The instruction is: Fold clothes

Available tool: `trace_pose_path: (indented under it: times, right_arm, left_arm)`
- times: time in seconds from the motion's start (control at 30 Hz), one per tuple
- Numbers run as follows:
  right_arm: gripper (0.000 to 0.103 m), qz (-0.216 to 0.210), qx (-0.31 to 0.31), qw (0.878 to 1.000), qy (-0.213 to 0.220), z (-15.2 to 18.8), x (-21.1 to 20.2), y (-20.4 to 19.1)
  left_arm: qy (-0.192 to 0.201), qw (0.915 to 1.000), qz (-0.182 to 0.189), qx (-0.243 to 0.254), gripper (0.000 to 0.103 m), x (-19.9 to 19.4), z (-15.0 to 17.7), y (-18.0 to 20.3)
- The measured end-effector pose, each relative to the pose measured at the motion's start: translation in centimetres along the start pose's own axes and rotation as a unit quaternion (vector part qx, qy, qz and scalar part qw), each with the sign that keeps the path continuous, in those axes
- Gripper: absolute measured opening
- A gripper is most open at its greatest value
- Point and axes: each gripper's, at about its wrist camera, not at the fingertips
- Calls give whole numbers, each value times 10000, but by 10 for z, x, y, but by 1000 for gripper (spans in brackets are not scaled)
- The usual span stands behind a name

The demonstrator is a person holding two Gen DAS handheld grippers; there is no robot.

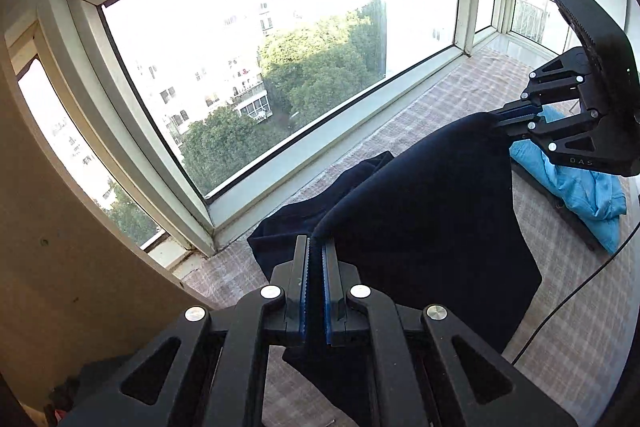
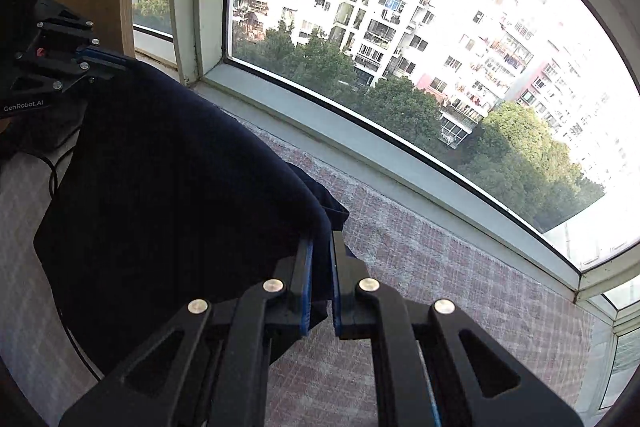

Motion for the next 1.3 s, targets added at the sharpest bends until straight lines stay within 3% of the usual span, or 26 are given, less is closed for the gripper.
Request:
trace_pose_path:
  times: [0.17, 0.33, 0.4, 0.5, 0.53, 0.6, 0.63, 0.67, 0.7, 0.8, 0.9, 1.17, 1.3]
  right_arm:
    - [7, -161, 17, 9994, -297, -3, 61, 9]
    - [8, -245, 4, 9985, -486, 2, 89, 11]
    - [22, -272, 108, 9981, -542, 3, 88, 15]
    - [32, -567, 528, 9960, -436, 7, 73, 29]
    - [34, -738, 886, 9927, -348, 14, 64, 40]
    - [56, -1076, 1596, 9811, -174, 29, 46, 62]
    - [59, -1243, 1947, 9728, -159, 39, 44, 71]
    - [59, -1401, 2140, 9665, -201, 43, 49, 76]
    - [59, -1550, 2322, 9599, -243, 46, 53, 81]
    - [59, -1670, 2513, 9526, -390, 59, 73, 83]
    - [59, -1876, 2675, 9442, -414, 63, 91, 84]
    - [59, -1944, 2403, 9506, -279, 49, 100, 76]
    - [60, -1944, 1995, 9603, -160, 41, 100, 62]
  left_arm:
    - [-401, 9991, 84, -51, 5, 76, -6, -28]
    - [-619, 9980, 85, -24, 5, 117, 3, -37]
    - [-672, 9977, -10, -28, 8, 123, 3, -38]
    - [-751, 9971, -152, -33, 23, 131, 2, -40]
    - [-777, 9968, -199, -35, 27, 134, 2, -40]
    - [-581, 9978, -303, -111, 29, 116, 0, -45]
    - [-470, 9982, -314, -175, 35, 104, 2, -47]
    - [-360, 9986, -312, -246, 42, 91, 4, -50]
    - [-308, 9987, -253, -326, 54, 84, 7, -52]
    - [-414, 9980, -75, -475, 55, 83, 16, -56]
    - [-634, 9970, -328, -298, 54, 106, 19, -46]
    - [-813, 9960, -348, -101, 55, 144, 13, -37]
    - [-828, 9962, -263, -52, 54, 152, 14, -33]
Point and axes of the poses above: each gripper's, at about its wrist camera, not at the fingertips, and x roughly the way its jaws point, y to its right, z to its underside, and after that the axes turned 1 degree about z, right-handed
